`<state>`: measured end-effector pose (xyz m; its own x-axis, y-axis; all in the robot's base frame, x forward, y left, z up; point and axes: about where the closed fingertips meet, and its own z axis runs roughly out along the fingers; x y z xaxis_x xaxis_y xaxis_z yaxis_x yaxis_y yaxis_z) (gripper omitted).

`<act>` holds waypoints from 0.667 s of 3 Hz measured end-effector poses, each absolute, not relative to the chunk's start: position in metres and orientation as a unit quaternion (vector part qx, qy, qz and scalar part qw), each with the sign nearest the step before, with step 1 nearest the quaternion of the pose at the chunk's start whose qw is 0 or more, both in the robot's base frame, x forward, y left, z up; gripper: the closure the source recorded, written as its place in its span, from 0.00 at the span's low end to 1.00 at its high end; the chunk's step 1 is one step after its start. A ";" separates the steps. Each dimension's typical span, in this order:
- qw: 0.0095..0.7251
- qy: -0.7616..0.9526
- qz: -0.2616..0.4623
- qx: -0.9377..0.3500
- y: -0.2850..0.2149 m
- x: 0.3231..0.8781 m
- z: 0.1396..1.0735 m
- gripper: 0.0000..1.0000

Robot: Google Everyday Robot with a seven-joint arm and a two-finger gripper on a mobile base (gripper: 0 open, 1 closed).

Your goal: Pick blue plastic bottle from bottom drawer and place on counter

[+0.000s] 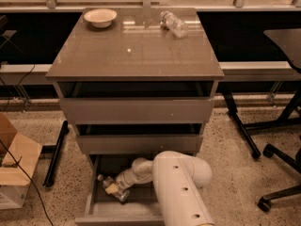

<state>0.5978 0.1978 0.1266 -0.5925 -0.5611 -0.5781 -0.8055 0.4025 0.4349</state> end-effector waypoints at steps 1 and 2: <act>0.179 0.812 0.373 -0.412 0.188 0.589 0.154 0.94; 0.193 0.810 0.386 -0.397 0.146 0.569 0.199 1.00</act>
Offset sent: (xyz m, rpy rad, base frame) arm -0.0866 -0.1119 0.1302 0.1240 0.0419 -0.0348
